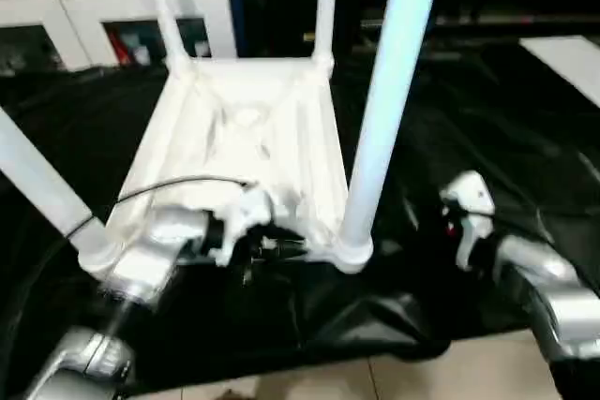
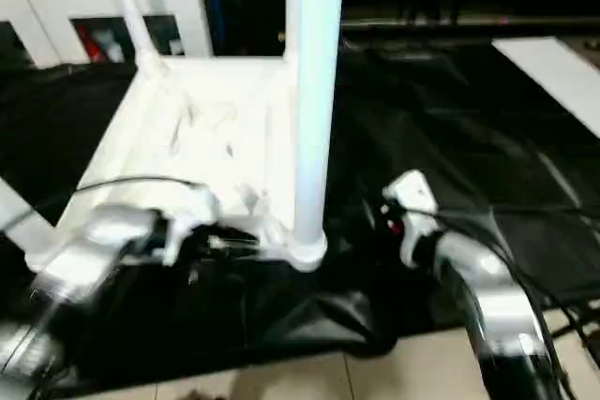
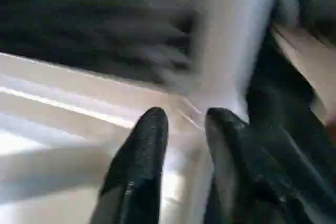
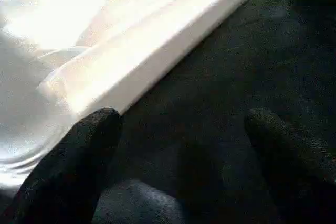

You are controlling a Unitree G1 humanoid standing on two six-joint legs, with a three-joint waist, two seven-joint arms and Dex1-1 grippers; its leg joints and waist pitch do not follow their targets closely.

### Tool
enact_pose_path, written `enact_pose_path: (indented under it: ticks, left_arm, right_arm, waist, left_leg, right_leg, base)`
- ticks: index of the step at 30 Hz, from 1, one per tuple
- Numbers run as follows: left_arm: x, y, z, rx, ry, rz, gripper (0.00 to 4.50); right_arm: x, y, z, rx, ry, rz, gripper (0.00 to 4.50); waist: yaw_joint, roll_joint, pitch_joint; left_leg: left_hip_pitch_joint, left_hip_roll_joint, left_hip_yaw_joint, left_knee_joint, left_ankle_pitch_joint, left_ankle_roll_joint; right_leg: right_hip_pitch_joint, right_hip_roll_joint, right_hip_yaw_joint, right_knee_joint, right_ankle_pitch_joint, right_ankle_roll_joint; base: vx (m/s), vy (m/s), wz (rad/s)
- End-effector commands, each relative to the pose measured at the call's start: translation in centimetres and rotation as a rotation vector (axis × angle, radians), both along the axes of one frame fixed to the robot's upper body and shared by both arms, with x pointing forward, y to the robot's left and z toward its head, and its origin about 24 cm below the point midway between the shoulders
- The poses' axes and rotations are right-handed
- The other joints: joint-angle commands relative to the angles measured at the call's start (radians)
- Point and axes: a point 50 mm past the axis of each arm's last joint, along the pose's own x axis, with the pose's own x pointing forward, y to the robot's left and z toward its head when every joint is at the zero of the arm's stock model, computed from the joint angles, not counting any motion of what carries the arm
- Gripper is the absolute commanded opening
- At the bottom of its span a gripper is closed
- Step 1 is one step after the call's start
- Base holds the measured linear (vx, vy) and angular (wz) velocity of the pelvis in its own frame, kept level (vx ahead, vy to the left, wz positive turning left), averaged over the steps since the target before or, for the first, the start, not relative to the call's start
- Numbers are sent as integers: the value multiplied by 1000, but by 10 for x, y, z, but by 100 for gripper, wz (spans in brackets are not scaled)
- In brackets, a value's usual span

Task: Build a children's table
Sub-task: Rotate leg to tighten

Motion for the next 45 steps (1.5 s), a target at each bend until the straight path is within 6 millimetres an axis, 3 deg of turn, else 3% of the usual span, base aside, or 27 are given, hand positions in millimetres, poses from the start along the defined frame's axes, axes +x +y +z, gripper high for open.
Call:
enact_pose_path:
  ticks: [1,5,10,16,18,19,20,22,23,24,25,26,27,28,29,30,31,32,33,34,35,36,37,38,39,41,45]
  left_arm:
    - [6,8,9,-42,-50,193,161]
    - [4,23,2,-146,-66,619,193]
    - [-13,31,-3,-157,-141,945,236]
    - [-17,23,-1,-137,-167,971,295]
    - [-18,19,-4,-119,-166,984,309]
    - [-19,18,-5,-116,-167,986,325]
    - [-19,18,-5,-115,-168,986,325]
    - [-24,18,-8,-93,-162,986,338]
    - [-25,19,-7,-93,-163,990,358]
    - [-26,19,-8,-93,-163,991,364]
    - [-33,22,-11,-91,-160,995,368]
    - [-36,24,-13,-88,-157,996,387]
    - [-39,25,-16,-82,-146,995,387]
    - [-45,25,-19,-78,-132,997,401]
    - [-51,25,-21,-95,-115,995,409]
    - [-51,25,-21,-96,-114,995,414]
    - [-54,27,-23,-107,-105,999,421]
    - [-60,35,-25,-76,-117,1040,431]
    - [-60,35,-25,-75,-118,1042,441]
    - [-62,38,-25,-56,-129,1061,441]
    - [-63,41,-23,-54,-129,1080,447]
    - [-62,46,-21,-20,-150,1119,447]
    - [-60,51,-15,-22,-184,1146,450]
    - [-58,52,-11,-29,-201,1153,450]
    - [-58,51,-9,-42,-203,1143,450]
    - [-58,51,-7,-48,-204,1136,450]
    - [-59,61,-8,-7,-204,1236,450]
  right_arm:
    - [0,-7,9,11,-43,-107,414]
    - [-3,-6,12,17,-73,-331,414]
    - [-8,8,8,60,-83,-428,414]
    - [-8,19,5,44,-61,-374,414]
    - [-9,21,3,16,-51,-362,414]
    - [-9,21,3,15,-47,-361,414]
    - [-9,22,3,16,-43,-359,414]
    - [-11,24,0,4,-31,-322,414]
    - [-12,25,-1,-2,-27,-309,414]
    - [-12,25,-2,-2,-26,-306,414]
    - [-15,29,-7,-11,-10,-270,414]
    - [-16,30,-9,-14,-4,-263,414]
    - [-17,30,-11,-22,1,-256,414]
    - [-18,31,-9,-30,-7,-237,414]
    - [-19,31,-7,-27,-19,-219,414]
    - [-19,31,-7,-27,-19,-218,414]
    - [-20,32,-5,-14,-24,-206,414]
    - [-24,38,-2,34,-23,-137,414]
    - [-24,38,-2,35,-23,-134,414]
    - [-27,40,-1,55,-27,-100,414]
    - [-29,43,1,71,-30,-54,432]
    - [-31,47,3,85,-32,-17,432]
    - [-33,51,4,108,-28,29,442]
    - [-33,53,3,116,-25,51,449]
    - [-33,54,2,110,-23,60,449]
    - [-33,55,1,102,-24,67,449]
    - [-30,62,6,146,-43,110,449]
  waist:
    - [-7,-1,-55]
    - [-13,-8,-48]
    - [-27,-3,-51]
    - [-25,6,-49]
    - [-24,2,-52]
    - [-23,1,-60]
    - [-22,-2,-74]
    - [-18,-16,-102]
    - [-19,-15,-101]
    - [-17,-8,-103]
    - [-15,-7,-92]
    - [-25,0,-60]
    - [-47,9,-23]
    - [-62,21,0]
    - [-52,45,11]
    - [-6,41,15]
    - [70,57,-11]
    - [32,-13,-44]
    - [15,-53,9]
    - [31,-45,3]
    - [50,-41,6]
    - [59,-37,-5]
    - [49,-25,-23]
    - [41,5,-31]
    - [34,10,-33]
    - [20,6,-34]
    - [9,-3,-40]
  left_leg:
    - [21,50,-22,-57,-150,73]
    - [23,50,-28,-66,-220,26]
    - [16,50,-34,-68,-220,21]
    - [19,47,-34,-68,-243,7]
    - [9,45,-34,-61,-166,17]
    - [-2,39,-32,-45,-23,57]
    - [-17,23,-26,-20,195,139]
    - [-36,-1,-24,14,349,248]
    - [-53,-5,-24,18,321,290]
    - [-54,-1,-26,21,274,298]
    - [-48,10,-24,15,67,283]
    - [-18,31,-25,-11,-267,195]
    - [35,37,-38,-17,-568,52]
    - [61,40,-52,-29,-723,-14]
    - [-28,99,-61,-164,-942,-76]
    - [-135,96,-25,-213,-1023,-120]
    - [-138,17,95,-221,-997,-164]
    - [1,53,68,-114,-618,-150]
    - [85,-29,-50,168,-199,-27]
    - [1,-45,-80,151,-79,25]
    - [-45,-44,-119,112,-32,25]
    - [-16,-15,-115,67,-52,6]
    - [62,36,-108,8,-147,10]
    - [64,68,-115,-27,-213,16]
    - [55,70,-111,-35,-214,16]
    - [24,63,-103,-52,-220,15]
    - [15,52,-93,-50,-180,28]
  right_leg:
    - [42,-66,47,-68,-12,-269]
    - [37,-66,47,-87,-220,-187]
    - [36,-62,49,-90,-199,-139]
    - [32,-57,50,-93,-182,-121]
    - [30,-56,51,-86,-96,-130]
    - [24,-49,46,-71,81,-163]
    - [10,-34,32,-47,350,-210]
    - [-1,-22,17,-26,594,-247]
    - [-16,-25,11,-34,582,-255]
    - [-18,-29,7,-37,517,-257]
    - [-26,-39,4,-69,228,-247]
    - [-28,-48,-3,-112,-270,-185]
    - [-58,-38,-29,-154,-666,-51]
    - [-72,-14,-73,-181,-750,24]
    - [49,10,-91,-7,-563,24]
    - [134,7,-83,176,-369,-23]
    - [140,44,-107,177,-313,-43]
    - [56,-43,26,101,-691,22]
    - [-111,-152,111,-176,-1123,65]
    - [-10,-130,164,-160,-1117,38]
    - [76,-126,145,-113,-891,-8]
    - [61,-98,131,-89,-742,-27]
    - [18,-33,89,-44,-393,-97]
    - [29,-39,87,-25,-187,-162]
    - [39,-46,84,-25,-110,-182]
    - [66,-58,73,-28,32,-197]
    - [73,-68,73,-37,78,-179]
  base:
    - [0,0,0]
    - [0,0,0]
    - [0,0,0]
    - [0,0,0]
    - [0,0,0]
    - [0,0,0]
    - [0,0,0]
    - [-32,4,0]
    - [-64,9,0]
    - [-96,15,0]
    - [-116,29,1]
    - [-116,29,1]
    - [-139,52,-3]
    - [-146,60,-14]
    - [-146,60,-14]
    - [-197,107,-13]
    - [-169,23,10]
    - [-169,23,10]
    - [6,-169,27]
    - [86,-101,7]
    - [86,-101,7]
    - [-7,18,19]
    - [-126,0,45]
    - [-126,0,45]
    - [-89,21,21]
    - [-17,63,-1]
    - [-9,42,-2]
